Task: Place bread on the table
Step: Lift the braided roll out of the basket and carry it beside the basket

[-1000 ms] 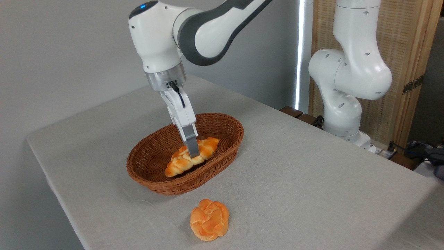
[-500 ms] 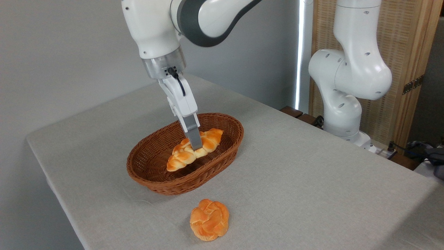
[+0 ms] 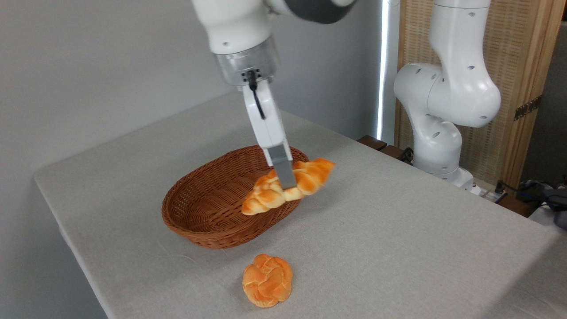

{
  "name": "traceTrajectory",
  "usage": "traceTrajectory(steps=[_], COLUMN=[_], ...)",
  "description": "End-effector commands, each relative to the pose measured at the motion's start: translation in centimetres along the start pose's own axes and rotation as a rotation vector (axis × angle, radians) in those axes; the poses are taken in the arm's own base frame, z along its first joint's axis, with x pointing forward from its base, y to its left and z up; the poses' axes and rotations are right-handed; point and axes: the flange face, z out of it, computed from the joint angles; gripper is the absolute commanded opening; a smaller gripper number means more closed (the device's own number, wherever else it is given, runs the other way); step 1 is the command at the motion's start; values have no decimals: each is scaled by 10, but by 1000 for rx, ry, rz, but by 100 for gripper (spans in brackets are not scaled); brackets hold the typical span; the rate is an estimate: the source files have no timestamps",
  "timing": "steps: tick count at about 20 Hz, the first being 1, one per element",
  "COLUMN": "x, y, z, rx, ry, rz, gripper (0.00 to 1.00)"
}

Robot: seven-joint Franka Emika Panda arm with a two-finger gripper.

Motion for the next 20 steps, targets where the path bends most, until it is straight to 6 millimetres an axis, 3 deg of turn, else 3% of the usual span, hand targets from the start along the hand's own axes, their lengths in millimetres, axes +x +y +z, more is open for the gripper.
traceTrajectory(steps=[1, 4, 8, 12, 13, 17, 20], x=[-28, -50, -77, -133, -140, -145, -145], y=[7, 4, 4, -5, -6, -15, -25], z=[-8, -7, -10, -9, -8, -5, -1], rx=[-18, -18, -7, 56, 60, 95, 120], ry=[-27, -30, -15, 27, 30, 28, 20], rz=[158, 213, 161, 15, 3, -18, -20], gripper=[32, 34, 38, 38, 38, 41, 51])
